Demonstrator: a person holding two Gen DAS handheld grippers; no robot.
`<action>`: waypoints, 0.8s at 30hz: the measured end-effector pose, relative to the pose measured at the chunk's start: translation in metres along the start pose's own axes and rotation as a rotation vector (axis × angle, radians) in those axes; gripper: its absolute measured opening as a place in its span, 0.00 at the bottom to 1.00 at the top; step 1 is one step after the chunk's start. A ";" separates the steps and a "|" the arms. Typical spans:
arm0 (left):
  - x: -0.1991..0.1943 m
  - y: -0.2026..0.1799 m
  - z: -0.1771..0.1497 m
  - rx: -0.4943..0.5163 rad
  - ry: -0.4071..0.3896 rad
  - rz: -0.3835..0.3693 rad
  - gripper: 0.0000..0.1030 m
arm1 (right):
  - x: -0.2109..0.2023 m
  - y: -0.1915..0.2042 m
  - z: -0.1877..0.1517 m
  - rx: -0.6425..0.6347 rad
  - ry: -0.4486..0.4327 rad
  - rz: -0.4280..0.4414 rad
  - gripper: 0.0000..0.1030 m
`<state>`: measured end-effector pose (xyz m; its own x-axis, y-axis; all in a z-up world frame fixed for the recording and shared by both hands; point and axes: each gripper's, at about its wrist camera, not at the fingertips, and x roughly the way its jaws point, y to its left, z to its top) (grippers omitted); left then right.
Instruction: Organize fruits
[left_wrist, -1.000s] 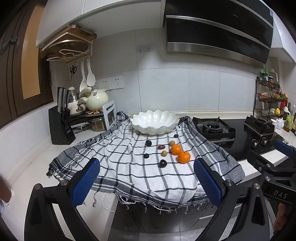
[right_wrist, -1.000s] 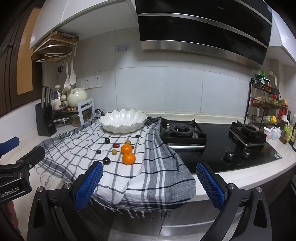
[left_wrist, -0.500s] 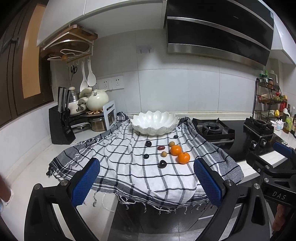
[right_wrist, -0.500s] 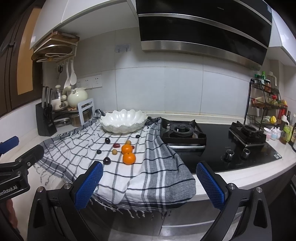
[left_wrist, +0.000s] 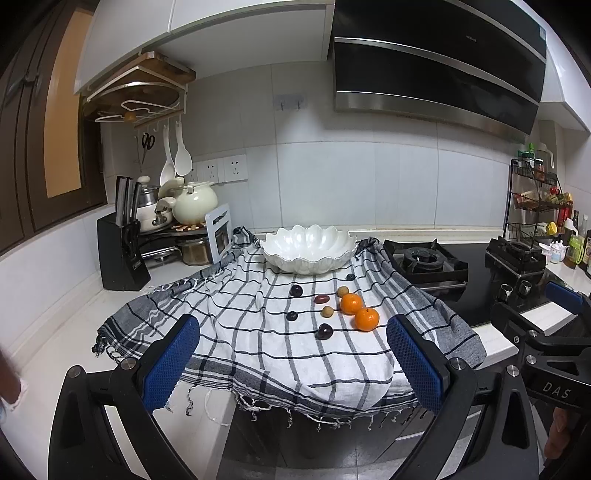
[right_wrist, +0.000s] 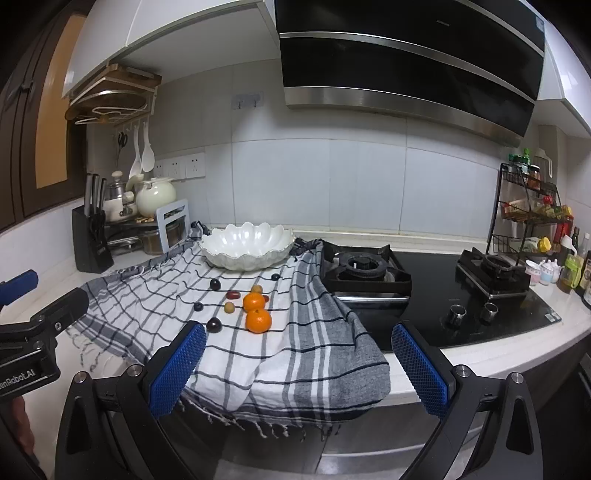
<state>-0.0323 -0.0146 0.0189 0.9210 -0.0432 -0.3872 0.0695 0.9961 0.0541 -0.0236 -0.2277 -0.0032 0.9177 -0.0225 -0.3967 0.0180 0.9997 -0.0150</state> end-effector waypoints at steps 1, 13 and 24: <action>0.001 0.000 0.000 0.000 0.002 -0.002 1.00 | 0.001 0.000 0.000 -0.001 0.000 0.000 0.99; 0.034 -0.003 0.002 0.020 0.052 -0.036 1.00 | 0.025 0.002 0.003 -0.006 0.024 0.008 0.99; 0.093 -0.012 0.004 0.074 0.090 -0.057 0.95 | 0.085 0.004 0.012 -0.021 0.070 0.034 0.97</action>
<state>0.0544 -0.0306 -0.0144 0.8767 -0.0887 -0.4728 0.1513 0.9838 0.0959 0.0594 -0.2258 -0.0262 0.8876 0.0104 -0.4605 -0.0216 0.9996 -0.0191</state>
